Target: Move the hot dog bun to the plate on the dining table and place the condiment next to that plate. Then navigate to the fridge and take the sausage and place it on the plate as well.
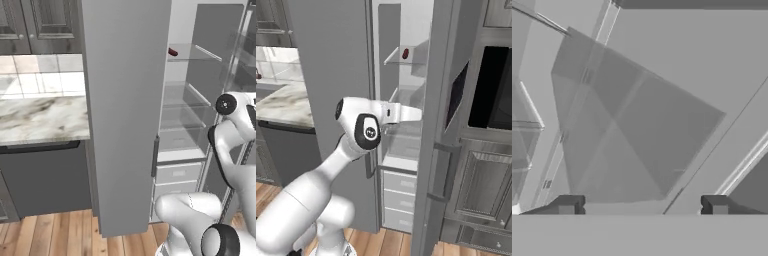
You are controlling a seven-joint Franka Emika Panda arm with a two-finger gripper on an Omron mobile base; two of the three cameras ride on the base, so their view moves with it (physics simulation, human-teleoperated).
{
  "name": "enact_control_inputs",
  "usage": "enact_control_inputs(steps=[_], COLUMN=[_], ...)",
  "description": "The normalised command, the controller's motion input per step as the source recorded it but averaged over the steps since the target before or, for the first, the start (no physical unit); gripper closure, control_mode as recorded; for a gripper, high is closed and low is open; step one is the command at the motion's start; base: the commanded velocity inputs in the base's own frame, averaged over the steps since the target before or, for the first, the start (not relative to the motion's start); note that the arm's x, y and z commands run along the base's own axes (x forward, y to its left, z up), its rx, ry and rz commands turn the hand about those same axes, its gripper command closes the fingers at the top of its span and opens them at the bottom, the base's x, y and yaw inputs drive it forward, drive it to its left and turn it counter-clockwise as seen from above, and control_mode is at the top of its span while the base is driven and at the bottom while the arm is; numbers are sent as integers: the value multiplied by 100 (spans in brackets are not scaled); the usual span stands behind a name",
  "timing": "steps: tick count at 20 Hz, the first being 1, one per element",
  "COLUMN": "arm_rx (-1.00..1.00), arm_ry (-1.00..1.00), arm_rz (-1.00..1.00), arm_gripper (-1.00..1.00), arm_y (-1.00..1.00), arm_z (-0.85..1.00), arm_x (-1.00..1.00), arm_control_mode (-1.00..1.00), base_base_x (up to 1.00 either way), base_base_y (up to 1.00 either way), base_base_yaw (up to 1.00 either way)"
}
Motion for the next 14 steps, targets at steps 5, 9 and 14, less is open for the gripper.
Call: enact_control_inputs(steps=[5, 9, 14], arm_rx=[4, 7, 8], arm_ry=[0, 0, -1], arm_rz=[0, 0, 0], arm_gripper=[-100, -100, -100], arm_y=[-100, -100, -12], arm_z=[0, 0, 0], arm_x=[0, 0, -15], arm_control_mode=[-100, -100, -100], base_base_x=[0, 0, 0], base_base_y=[0, 0, 0], base_base_yaw=[0, 0, 0])
